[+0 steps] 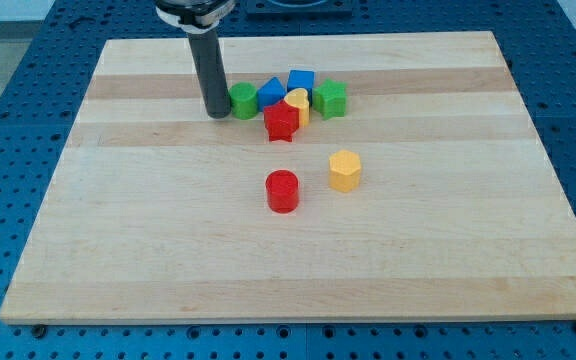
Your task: Nudge the green circle down a bit
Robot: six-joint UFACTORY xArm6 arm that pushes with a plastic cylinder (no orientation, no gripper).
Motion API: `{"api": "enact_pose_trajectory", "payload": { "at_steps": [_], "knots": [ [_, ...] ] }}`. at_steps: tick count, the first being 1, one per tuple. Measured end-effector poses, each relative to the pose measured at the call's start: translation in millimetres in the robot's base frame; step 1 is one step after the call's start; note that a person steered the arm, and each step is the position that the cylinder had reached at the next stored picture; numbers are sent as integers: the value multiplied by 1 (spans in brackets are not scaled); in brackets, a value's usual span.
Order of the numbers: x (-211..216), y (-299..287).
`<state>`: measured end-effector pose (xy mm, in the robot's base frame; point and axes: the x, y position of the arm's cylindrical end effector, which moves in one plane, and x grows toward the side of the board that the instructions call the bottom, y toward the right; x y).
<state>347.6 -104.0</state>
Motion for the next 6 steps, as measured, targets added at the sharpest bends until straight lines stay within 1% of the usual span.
{"api": "enact_pose_trajectory", "payload": {
  "at_steps": [2, 3, 4, 5, 6],
  "knots": [
    [3, 3],
    [-5, -2],
    [-32, -23],
    [-64, -24],
    [-62, -18]
  ]
}}
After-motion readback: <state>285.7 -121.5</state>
